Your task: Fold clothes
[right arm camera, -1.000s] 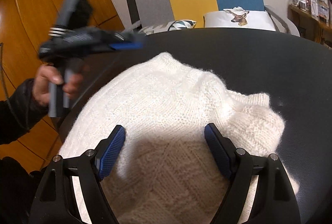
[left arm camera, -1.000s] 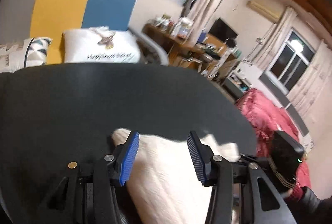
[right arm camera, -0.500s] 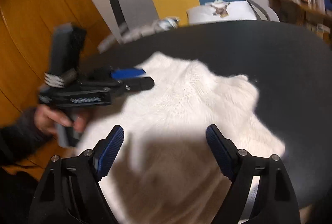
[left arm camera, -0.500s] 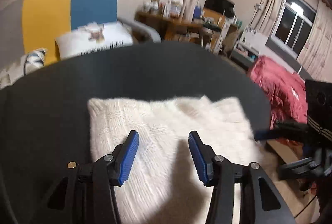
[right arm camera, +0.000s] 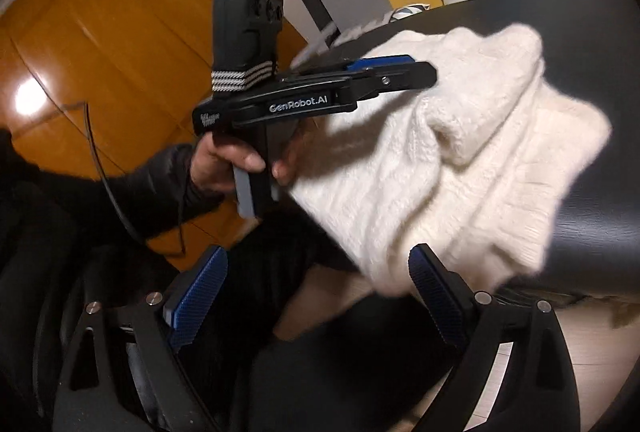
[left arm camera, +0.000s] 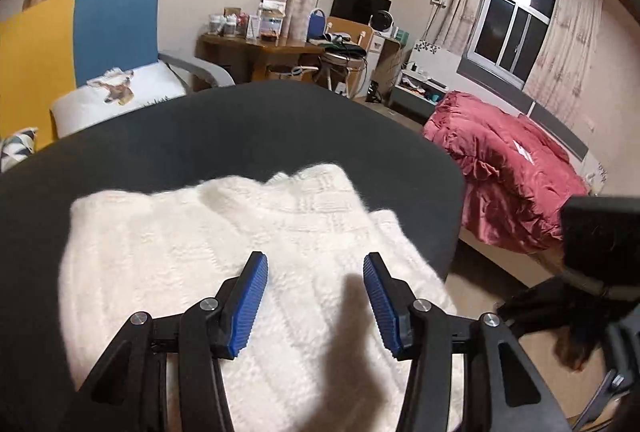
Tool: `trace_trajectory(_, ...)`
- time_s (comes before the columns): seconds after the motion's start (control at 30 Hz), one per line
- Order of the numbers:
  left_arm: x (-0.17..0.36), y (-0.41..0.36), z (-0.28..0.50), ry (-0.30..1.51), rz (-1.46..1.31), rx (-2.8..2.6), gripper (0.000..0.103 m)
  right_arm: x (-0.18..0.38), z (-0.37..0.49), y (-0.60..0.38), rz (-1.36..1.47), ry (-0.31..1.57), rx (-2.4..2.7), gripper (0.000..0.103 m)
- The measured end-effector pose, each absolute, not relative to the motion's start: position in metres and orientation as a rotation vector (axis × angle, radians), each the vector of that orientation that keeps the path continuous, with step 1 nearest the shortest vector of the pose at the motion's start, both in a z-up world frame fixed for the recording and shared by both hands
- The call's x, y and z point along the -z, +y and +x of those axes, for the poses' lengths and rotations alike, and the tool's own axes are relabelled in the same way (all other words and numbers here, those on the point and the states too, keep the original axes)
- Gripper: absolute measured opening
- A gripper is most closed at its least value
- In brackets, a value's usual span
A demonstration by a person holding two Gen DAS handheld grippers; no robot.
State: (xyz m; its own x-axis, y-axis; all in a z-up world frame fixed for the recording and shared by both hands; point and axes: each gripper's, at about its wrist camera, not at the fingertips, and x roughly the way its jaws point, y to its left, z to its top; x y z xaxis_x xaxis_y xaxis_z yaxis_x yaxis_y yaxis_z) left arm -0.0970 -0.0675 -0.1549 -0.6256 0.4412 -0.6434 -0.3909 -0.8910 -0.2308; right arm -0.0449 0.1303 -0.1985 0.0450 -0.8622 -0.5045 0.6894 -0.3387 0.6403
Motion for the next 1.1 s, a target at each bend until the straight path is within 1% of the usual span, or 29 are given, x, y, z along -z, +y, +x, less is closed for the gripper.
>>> trace_trajectory(0.1, 0.16, -0.064, -0.104, -0.134, -1.043, -2.459, 0.051, 0.206, -0.042, 0.122, 1.053, -0.223, 1.555, 0.094)
trace_trajectory(0.17, 0.16, -0.061, -0.107, -0.146, -1.051, -2.448, 0.051, 0.212, -0.043, 0.115, 1.047, -0.256, 1.482, 0.094)
trace_trajectory(0.3, 0.167, -0.036, -0.114, -0.024, -1.108, -2.427, 0.051, 0.205, -0.029, 0.111, 0.997, -0.285, 1.257, 0.096)
trace_trajectory(0.37, 0.175, -0.018, -0.111, 0.111, -1.097, -2.464, 0.051, 0.202, -0.026, 0.113, 1.0, -0.259, 1.233, 0.097)
trace_trajectory(0.4, 0.178, -0.013, -0.11, 0.142, -1.092, -2.485, 0.052, 0.211, -0.029, 0.114, 1.061, -0.223, 1.279, 0.097)
trace_trajectory(0.47, 0.181, -0.011, -0.112, 0.118, -1.087, -2.502, 0.052, 0.232, -0.034, 0.115, 1.18, -0.167, 1.345, 0.097)
trace_trajectory(0.6, 0.183, -0.016, -0.113, 0.048, -1.07, -2.512, 0.053, 0.261, -0.028, 0.116, 1.303, -0.083, 1.402, 0.097)
trace_trajectory(0.67, 0.176, -0.031, -0.112, -0.069, -1.043, -2.465, 0.053, 0.271, -0.022, 0.118, 1.365, -0.035, 1.431, 0.097)
trace_trajectory(0.7, 0.172, -0.039, -0.112, -0.132, -1.03, -2.439, 0.053, 0.269, -0.02, 0.125, 1.365, -0.04, 1.443, 0.097)
trace_trajectory(0.73, 0.166, -0.055, -0.113, -0.259, -1.025, -2.407, 0.053, 0.262, -0.019, 0.132, 1.348, -0.051, 1.465, 0.097)
trace_trajectory(0.83, 0.154, -0.089, -0.115, -0.491, -0.98, -2.383, 0.053, 0.227, -0.019, 0.164, 1.25, -0.114, 1.57, 0.097)
trace_trajectory(0.9, 0.157, -0.093, -0.117, -0.466, -1.01, -2.405, 0.053, 0.2, -0.022, 0.184, 1.154, -0.176, 1.645, 0.097)
trace_trajectory(0.97, 0.159, -0.097, -0.118, -0.438, -1.039, -2.426, 0.052, 0.179, -0.026, 0.191, 1.034, -0.269, 1.684, 0.101)
trace_trajectory(1.03, 0.162, -0.087, -0.114, -0.359, -1.039, -2.42, 0.052, 0.17, -0.029, 0.181, 0.952, -0.303, 1.685, 0.101)
trace_trajectory(1.1, 0.165, -0.078, -0.111, -0.282, -1.038, -2.412, 0.052, 0.172, -0.038, 0.163, 0.946, -0.301, 1.676, 0.101)
